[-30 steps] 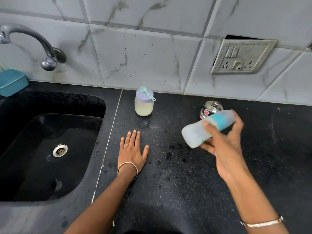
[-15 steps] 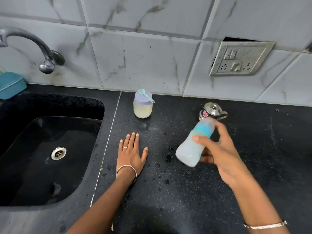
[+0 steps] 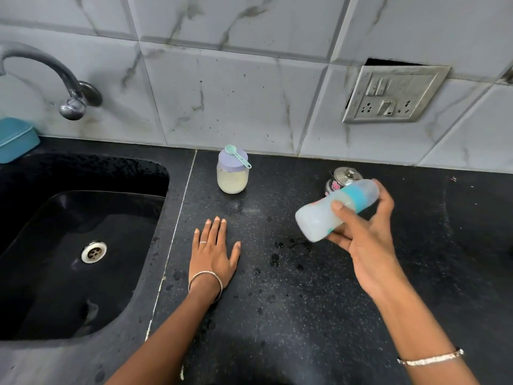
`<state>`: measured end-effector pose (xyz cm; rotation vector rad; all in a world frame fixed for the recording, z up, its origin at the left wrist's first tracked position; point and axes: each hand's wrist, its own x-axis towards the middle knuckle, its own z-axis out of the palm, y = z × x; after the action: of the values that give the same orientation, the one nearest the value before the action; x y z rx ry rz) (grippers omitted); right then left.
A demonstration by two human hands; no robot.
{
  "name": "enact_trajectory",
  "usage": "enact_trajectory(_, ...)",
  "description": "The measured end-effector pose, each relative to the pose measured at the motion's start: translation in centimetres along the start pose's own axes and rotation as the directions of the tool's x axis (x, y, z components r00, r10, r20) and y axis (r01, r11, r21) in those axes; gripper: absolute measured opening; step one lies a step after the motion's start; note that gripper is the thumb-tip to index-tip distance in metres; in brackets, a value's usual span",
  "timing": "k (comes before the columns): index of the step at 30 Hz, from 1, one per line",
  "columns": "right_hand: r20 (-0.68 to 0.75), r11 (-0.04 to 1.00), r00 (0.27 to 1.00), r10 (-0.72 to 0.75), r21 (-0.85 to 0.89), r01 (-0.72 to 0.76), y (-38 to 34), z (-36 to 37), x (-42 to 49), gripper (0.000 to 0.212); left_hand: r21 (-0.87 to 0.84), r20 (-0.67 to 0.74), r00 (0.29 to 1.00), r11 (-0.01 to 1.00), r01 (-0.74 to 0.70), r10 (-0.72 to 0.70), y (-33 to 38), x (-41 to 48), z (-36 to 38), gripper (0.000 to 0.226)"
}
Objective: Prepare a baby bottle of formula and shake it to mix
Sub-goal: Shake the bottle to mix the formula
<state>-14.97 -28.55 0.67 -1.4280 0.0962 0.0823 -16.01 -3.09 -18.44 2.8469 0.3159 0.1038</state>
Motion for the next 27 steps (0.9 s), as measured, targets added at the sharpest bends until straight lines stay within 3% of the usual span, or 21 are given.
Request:
enact_trajectory(4, 0.247, 0.915, 0.959, 0.139, -0.402, -0.029, 0.4, 0.4, -1.2, 0.086, 0.001, -0.007, 1.0, 1.0, 0.001, -0.001, 0.0, 0.0, 0.0, 0.081)
enact_trajectory(5, 0.229, 0.918, 0.965, 0.127, -0.396, -0.026, 0.5, 0.4, -1.0, 0.084, -0.001, -0.006, 1.0, 1.0, 0.002, -0.002, -0.1, 0.0, 0.0, 0.081)
enact_trajectory(8, 0.005, 0.997, 0.998, 0.066, -0.047, -0.066, 0.3, 0.7, -0.2, 0.071, -0.001, -0.003, 1.0, 1.0, 0.004, -0.004, 0.0, 0.1, 0.0, 0.081)
enact_trajectory(10, -0.024, 0.996, 0.998, 0.063, 0.065, -0.062, 0.8, 1.0, -0.2, 0.07, 0.004, -0.001, 1.0, 1.0, 0.002, -0.002, 0.0, 0.0, -0.1, 0.081)
enact_trajectory(15, 0.282, 0.919, 0.944, 0.172, -0.392, -0.05, 1.4, 1.0, -1.1, 0.101, 0.004, 0.002, 1.0, 1.0, 0.005, -0.005, 0.0, 0.1, 0.0, 0.081)
enact_trajectory(16, 0.266, 0.927, 0.953, 0.148, -0.374, -0.04, 1.2, 0.9, -0.8, 0.102, 0.01, 0.005, 1.0, 1.0, 0.004, -0.004, 0.0, 0.0, 0.0, 0.08)
enact_trajectory(20, 0.052, 0.998, 0.996, 0.07, 0.006, -0.07, 0.7, 0.8, 0.2, 0.087, 0.016, 0.004, 1.0, 1.0, -0.001, 0.001, 0.1, 0.0, 0.0, 0.081)
enact_trajectory(22, 0.148, 0.993, 0.984, 0.096, -0.089, -0.083, 0.4, 0.9, -0.4, 0.085, 0.015, 0.0, 1.0, 1.0, 0.002, -0.002, 0.0, 0.0, 0.1, 0.081)
enact_trajectory(24, 0.325, 0.939, 0.923, 0.208, -0.33, -0.096, 0.2, 0.7, -0.9, 0.089, 0.017, 0.004, 1.0, 1.0, 0.005, -0.005, -0.1, 0.1, 0.1, 0.081)
enact_trajectory(25, 0.355, 0.914, 0.901, 0.251, -0.394, -0.099, 0.1, 0.5, -0.9, 0.091, 0.017, 0.007, 1.0, 1.0, 0.005, -0.005, -0.1, 0.1, 0.1, 0.081)
enact_trajectory(27, 0.304, 0.929, 0.932, 0.199, -0.361, -0.081, -0.3, 0.5, -0.6, 0.093, 0.017, 0.008, 1.0, 1.0, 0.003, -0.003, 0.0, 0.1, 0.1, 0.08)
